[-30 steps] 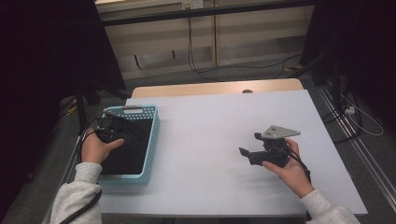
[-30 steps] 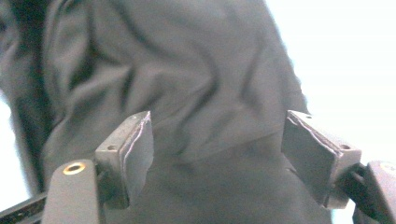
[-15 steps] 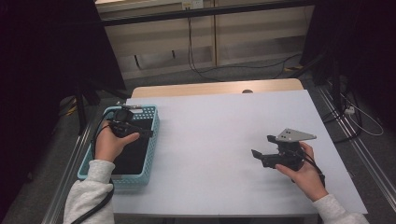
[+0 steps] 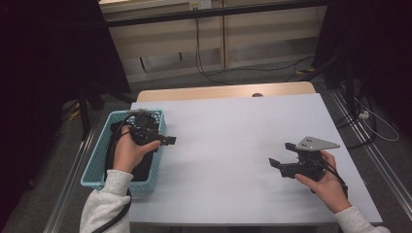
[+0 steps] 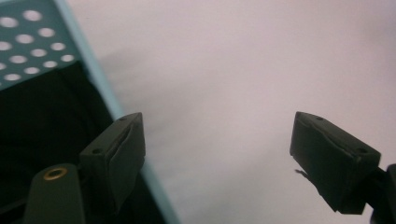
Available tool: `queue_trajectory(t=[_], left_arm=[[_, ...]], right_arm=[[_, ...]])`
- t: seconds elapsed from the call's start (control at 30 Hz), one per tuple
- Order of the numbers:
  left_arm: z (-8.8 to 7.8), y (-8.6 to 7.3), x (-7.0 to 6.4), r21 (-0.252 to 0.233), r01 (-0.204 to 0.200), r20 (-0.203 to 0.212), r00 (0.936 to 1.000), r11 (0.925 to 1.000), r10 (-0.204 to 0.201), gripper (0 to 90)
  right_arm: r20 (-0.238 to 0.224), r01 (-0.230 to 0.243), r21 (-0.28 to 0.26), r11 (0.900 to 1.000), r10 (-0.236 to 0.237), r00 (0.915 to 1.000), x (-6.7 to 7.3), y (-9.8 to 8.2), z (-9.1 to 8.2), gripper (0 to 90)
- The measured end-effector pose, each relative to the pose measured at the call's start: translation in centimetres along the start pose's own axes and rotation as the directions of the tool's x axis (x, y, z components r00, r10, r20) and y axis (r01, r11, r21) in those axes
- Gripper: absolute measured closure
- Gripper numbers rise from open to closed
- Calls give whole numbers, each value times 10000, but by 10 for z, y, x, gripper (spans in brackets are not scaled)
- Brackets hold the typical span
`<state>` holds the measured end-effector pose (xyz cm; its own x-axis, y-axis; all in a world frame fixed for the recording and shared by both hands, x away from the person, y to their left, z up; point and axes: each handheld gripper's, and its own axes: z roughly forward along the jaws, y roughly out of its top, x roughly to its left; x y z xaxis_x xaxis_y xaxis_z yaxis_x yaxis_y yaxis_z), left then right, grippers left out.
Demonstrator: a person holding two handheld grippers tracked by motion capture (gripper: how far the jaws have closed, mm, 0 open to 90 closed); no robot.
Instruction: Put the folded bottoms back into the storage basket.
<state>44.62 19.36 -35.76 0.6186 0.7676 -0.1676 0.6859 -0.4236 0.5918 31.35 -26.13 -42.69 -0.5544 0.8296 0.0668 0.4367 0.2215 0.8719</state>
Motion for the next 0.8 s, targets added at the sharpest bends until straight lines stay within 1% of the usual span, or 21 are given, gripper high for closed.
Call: queue_trajectory(t=[0.2, 0.23, 0.27, 0.3, 0.47, 0.6, 0.8], left_arm=[[7, 1, -16, -109, -370, 234, 9990, 9993, 372, 176], [8, 0, -18, -103, -407, 251, 9988, 9991, 410, 176], [10, 0, -20, -67, -460, 276, 9985, 9989, 462, 174], [12, -1, -21, -84, -499, 381, 9980, 9987, 501, 173], [20, -6, -29, -131, -589, 568, 9966, 9982, 595, 168], [23, -9, -34, -176, -729, 671, 9950, 9972, 740, 165], [26, -16, -40, -373, -709, 937, 9928, 9968, 742, 157]], right_arm=[[-15, -128, 62, 9999, 128, 9999, -2, -4, -6, 158], [-20, -39, 99, 9999, 39, 10000, -3, -5, -6, 158], [-11, -46, 124, 9999, 46, 10000, -3, -6, -7, 158], [1, -36, 133, 9999, 36, 10000, -3, -6, -7, 157], [-42, -50, 118, 9999, 51, 10000, -4, -8, -10, 158], [-100, -11, 139, 9999, 12, 9999, -4, -9, -11, 156], [-161, 62, 207, 9998, -58, 9999, -4, -10, -11, 156]])
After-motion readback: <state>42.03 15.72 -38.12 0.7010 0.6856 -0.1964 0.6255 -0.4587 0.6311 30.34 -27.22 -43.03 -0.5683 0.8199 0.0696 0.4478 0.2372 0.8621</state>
